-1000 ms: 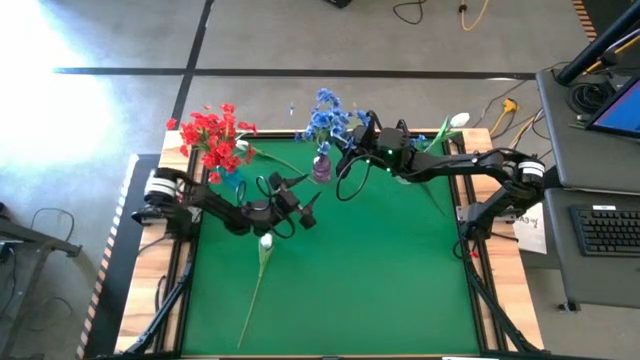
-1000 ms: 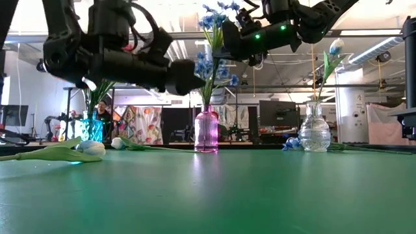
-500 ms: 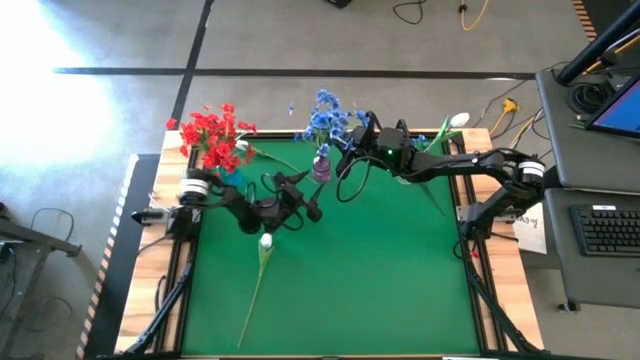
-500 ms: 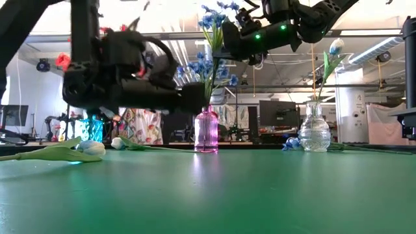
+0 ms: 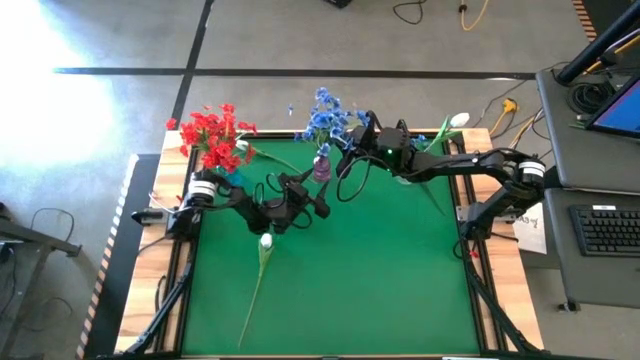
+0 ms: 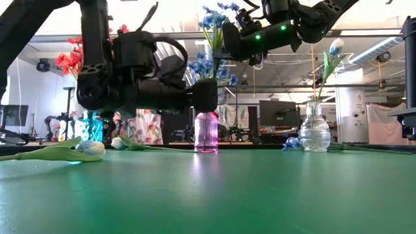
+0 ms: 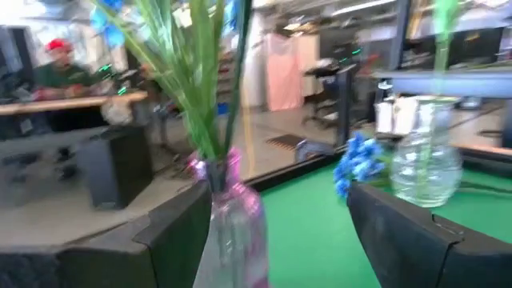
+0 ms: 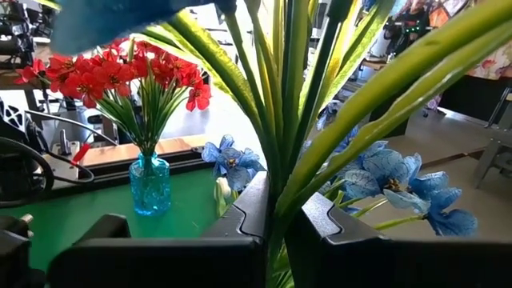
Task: Sort flowers into vase by color
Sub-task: Put the bottom blue flowers into the purple vase
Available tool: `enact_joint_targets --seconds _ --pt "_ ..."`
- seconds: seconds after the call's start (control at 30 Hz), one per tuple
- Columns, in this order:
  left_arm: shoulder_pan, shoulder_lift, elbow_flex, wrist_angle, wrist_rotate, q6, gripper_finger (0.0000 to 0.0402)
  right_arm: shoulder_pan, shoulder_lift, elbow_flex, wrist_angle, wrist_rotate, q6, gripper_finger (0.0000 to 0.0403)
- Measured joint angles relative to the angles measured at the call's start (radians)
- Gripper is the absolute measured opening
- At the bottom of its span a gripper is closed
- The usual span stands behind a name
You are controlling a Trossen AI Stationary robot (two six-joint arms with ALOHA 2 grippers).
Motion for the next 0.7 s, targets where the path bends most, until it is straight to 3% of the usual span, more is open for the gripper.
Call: enact_joint_targets --seconds 0.27,0.47,0.53,0.7 --pt "-0.002 0.0 0.04 -0.084 -0.044 -0.028 0.0315 0.0 0.0 0.0 -0.001 0.0 0.014 0.0018" --pt "0.019 0.006 0.076 -0.142 -0.293 -0.054 0.035 0.0 0.0 0.0 -0.001 0.0 0.018 0.0018" --pt "0.027 0.012 0.082 -0.15 -0.26 -0.054 0.0354 0.0 0.0 0.0 -0.001 0.0 0.018 0.0018" --pt "0.06 0.04 0.09 -0.155 0.008 -0.076 0.0357 0.0 0.0 0.0 -0.002 0.0 0.019 0.0018"
